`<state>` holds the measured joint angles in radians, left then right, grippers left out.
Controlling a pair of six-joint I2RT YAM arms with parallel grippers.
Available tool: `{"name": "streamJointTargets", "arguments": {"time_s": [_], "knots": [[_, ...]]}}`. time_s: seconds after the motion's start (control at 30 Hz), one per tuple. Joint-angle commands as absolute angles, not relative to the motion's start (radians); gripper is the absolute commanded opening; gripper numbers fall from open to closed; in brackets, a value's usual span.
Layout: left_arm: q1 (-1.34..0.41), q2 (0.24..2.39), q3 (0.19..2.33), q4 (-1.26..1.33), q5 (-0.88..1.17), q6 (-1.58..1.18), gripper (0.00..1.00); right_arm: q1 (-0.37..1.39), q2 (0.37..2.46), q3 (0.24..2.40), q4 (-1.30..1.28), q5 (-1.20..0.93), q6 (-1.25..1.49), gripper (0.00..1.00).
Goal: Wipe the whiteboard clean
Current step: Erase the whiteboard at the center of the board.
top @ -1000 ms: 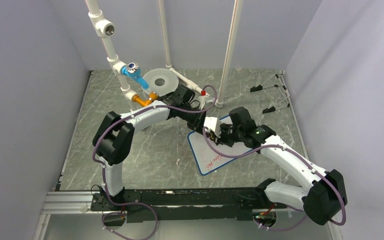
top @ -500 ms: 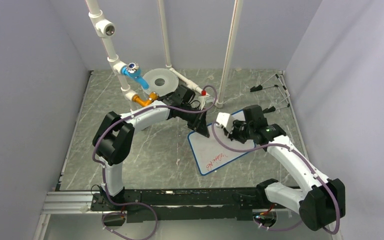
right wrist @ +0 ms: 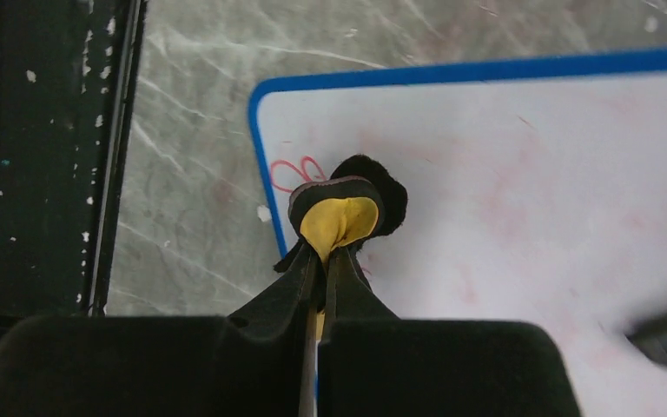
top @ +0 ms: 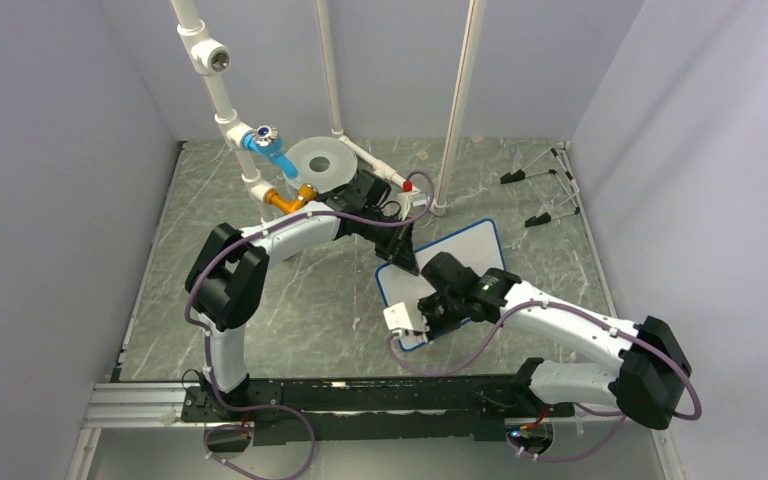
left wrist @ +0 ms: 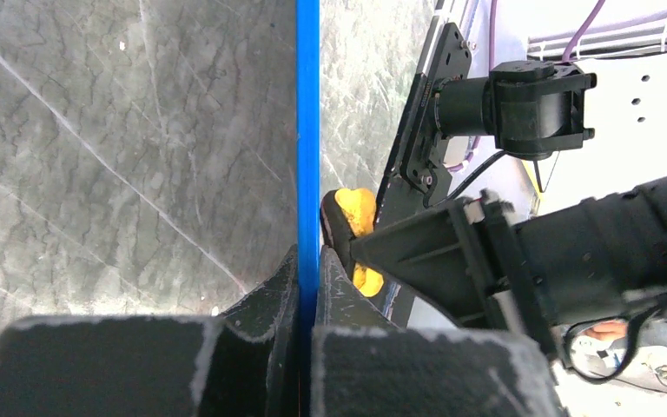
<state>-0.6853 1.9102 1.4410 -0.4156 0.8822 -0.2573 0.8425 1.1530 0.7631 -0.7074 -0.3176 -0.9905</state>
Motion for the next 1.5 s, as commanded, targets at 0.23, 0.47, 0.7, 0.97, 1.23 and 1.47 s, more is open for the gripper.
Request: {"name": "streamJointTargets", "arguments": {"time_s": [0.23,0.47,0.7,0.97,1.23,1.47], "knots": [[-0.695,1.854,1.469,-0.381,0.942,-0.27,0.0,1.088,1.287,0.733,-0.683,-0.043,-0.997,0.0],[-0.696,1.85,1.461,-0.379,0.942,-0.27,0.0,1.086,1.247,0.723,-0.679,0.049,-0.985,0.0],[-0.699,1.849,1.465,-0.384,0.938,-0.267,0.0,1.024,1.202,0.831,-0.595,0.115,-0.897,0.0],[-0.699,1.845,1.462,-0.378,0.939,-0.268,0.0,1.076,1.232,0.76,-0.776,-0.055,-1.005,0.0],[-0.7,1.857,1.482,-0.389,0.939,-0.267,0.0,1.146,1.31,0.774,-0.762,-0.051,-0.973,0.0],[-0.703,1.859,1.472,-0.378,0.939,-0.273,0.0,1.164,1.354,0.871,-0.671,0.021,-0.916,0.0]]}}
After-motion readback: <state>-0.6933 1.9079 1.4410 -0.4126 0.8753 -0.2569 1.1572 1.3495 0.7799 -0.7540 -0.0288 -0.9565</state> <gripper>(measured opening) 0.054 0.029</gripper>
